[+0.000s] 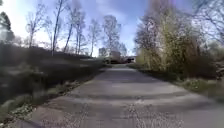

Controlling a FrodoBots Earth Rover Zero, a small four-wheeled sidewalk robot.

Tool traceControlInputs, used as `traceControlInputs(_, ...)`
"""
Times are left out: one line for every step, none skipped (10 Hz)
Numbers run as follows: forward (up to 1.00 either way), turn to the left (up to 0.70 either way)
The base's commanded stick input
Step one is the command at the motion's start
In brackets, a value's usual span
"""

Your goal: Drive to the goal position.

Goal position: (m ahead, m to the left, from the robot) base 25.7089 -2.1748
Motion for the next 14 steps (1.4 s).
traceControlInputs(1.00,0.00)
traceControlInputs(1.00,0.00)
traceControlInputs(1.00,0.00)
traceControlInputs(1.00,0.00)
traceControlInputs(1.00,0.00)
traceControlInputs(1.00,0.00)
traceControlInputs(1.00,0.00)
traceControlInputs(1.00,0.00)
traceControlInputs(1.00,0.00)
traceControlInputs(1.00,0.00)
traceControlInputs(1.00,0.00)
traceControlInputs(1.00,0.00)
traceControlInputs(1.00,0.00)
traceControlInputs(1.00,0.00)
